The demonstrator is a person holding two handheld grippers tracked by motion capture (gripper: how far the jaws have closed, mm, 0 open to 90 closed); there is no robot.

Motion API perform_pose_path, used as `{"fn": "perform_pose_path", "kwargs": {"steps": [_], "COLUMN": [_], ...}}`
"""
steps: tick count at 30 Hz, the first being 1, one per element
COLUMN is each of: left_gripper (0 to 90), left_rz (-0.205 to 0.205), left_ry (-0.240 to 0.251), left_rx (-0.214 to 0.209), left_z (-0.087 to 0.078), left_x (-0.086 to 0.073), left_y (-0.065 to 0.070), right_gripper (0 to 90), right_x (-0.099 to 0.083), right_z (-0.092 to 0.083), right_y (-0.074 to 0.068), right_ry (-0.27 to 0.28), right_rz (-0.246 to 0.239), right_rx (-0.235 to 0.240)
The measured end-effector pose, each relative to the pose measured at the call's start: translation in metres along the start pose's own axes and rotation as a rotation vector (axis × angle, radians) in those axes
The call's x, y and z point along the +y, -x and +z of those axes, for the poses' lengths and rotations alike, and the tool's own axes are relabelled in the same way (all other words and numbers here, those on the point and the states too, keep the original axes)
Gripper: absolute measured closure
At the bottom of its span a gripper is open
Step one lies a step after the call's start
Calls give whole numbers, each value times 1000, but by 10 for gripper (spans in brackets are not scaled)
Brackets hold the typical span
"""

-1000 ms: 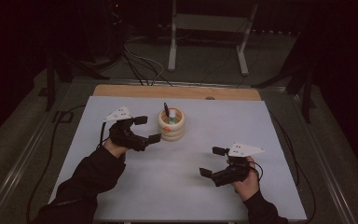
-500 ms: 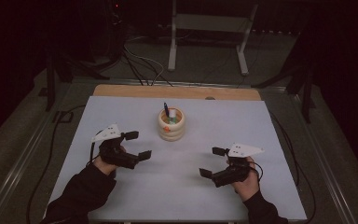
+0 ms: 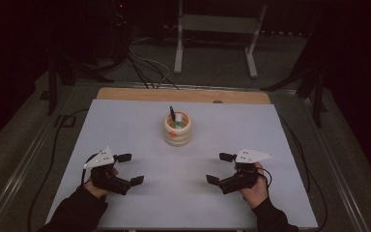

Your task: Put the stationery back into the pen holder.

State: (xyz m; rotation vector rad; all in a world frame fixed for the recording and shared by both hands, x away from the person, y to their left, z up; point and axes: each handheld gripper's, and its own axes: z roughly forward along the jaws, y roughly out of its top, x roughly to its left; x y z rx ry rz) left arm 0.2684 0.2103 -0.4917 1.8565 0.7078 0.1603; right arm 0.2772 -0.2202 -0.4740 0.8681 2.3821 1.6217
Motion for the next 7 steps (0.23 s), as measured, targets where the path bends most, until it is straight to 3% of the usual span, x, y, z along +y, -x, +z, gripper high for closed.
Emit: {"fn": "perform_pose_path", "kwargs": {"steps": [7], "left_gripper": [2], "left_rz": [-6], "left_ry": [-21], "left_rx": [56], "left_z": [-8], "left_x": [-15], "left_y": [-3], "right_gripper": [0], "right_x": [-1], "right_z": [2], "right_y": [0], "right_ry": [-13], "right_rz": [-6], "right_rx": [-3]}}
